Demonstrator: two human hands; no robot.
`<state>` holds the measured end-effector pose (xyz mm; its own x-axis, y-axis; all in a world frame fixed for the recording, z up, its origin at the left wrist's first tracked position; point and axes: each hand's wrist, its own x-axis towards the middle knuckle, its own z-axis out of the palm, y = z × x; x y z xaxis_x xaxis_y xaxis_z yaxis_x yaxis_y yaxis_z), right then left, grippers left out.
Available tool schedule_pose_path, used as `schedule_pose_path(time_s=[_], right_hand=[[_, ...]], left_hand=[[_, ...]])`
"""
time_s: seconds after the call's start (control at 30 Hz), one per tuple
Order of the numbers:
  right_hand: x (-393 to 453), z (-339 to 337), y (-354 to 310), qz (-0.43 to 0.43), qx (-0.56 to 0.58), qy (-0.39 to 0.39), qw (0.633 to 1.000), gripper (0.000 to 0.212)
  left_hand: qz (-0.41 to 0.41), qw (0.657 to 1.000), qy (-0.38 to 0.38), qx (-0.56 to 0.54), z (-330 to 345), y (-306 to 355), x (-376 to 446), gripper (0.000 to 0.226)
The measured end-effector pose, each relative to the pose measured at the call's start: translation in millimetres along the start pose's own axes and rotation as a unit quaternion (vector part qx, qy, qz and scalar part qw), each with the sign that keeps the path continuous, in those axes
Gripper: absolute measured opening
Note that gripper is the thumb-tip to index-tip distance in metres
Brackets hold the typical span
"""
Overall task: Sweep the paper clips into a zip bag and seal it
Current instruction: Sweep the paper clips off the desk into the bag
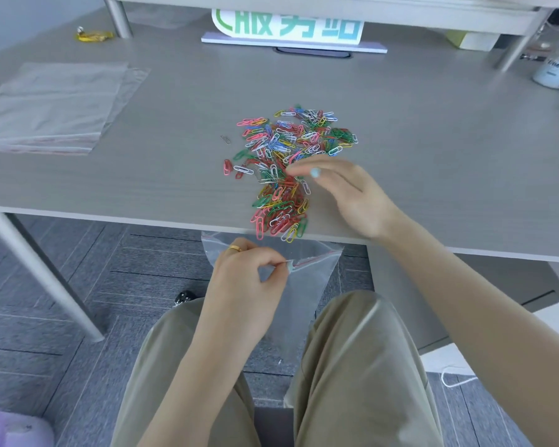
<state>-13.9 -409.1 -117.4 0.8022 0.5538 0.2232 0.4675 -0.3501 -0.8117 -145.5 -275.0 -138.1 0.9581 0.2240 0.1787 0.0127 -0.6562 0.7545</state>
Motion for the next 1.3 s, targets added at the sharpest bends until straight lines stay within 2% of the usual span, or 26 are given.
schedule_pose_path(time_s=[0.07,0.13,0.2,0.27,0.37,0.47,0.77,0.9,0.97,1.13,1.3], right_hand=[[-14.1,-7.7,1.0,0.055,-0.044,0.022,0.997,0.034],[-25.5,-11.9,1.2,0.084,-0.128,-0.017,0.988,0.040],[-33.8,-9.2,0.7,0.059,-0.255,-0.075,0.962,0.048],[-39.1,-3.3,-0.6,0.031,-0.332,-0.107,0.937,0.060],[-46.1,2.7,-1.2,0.004,-0.387,-0.111,0.916,0.072],[-52.1,5.9,-3.2,-0.022,-0.406,-0.111,0.907,0.070],[-67.6,15.1,-9.5,-0.093,-0.389,-0.107,0.910,0.059],[-47.6,17.0,-17.0,-0.037,-0.238,-0.077,0.967,0.052],[-28.1,20.5,-20.8,0.000,-0.161,-0.072,0.984,0.047],[-4.3,31.5,-22.8,0.015,-0.107,-0.108,0.988,0.038],[-19.2,29.7,-21.2,-0.018,-0.093,-0.135,0.986,0.043]], left_hand=[[-0.002,1.000,0.000,0.000,1.5,-0.2,1.3,0.008],[0.000,1.000,0.001,-0.003,2.6,0.5,2.5,0.008],[0.006,1.000,0.003,-0.008,3.5,1.4,3.4,0.008],[0.010,1.000,0.001,-0.012,3.8,2.8,3.4,0.008],[0.017,1.000,-0.001,-0.015,3.3,5.1,2.0,0.008],[0.020,1.000,-0.004,-0.021,2.3,6.5,0.5,0.008],[0.021,1.000,0.000,-0.011,-1.8,5.6,-1.3,0.008],[0.020,1.000,0.005,-0.005,-0.8,3.8,-2.7,0.008],[0.017,1.000,0.005,-0.003,0.4,3.5,-2.9,0.008],[0.010,1.000,0.006,-0.008,-1.6,1.4,-2.0,0.008],[0.019,1.000,0.013,-0.012,-4.8,2.8,-1.0,0.008]])
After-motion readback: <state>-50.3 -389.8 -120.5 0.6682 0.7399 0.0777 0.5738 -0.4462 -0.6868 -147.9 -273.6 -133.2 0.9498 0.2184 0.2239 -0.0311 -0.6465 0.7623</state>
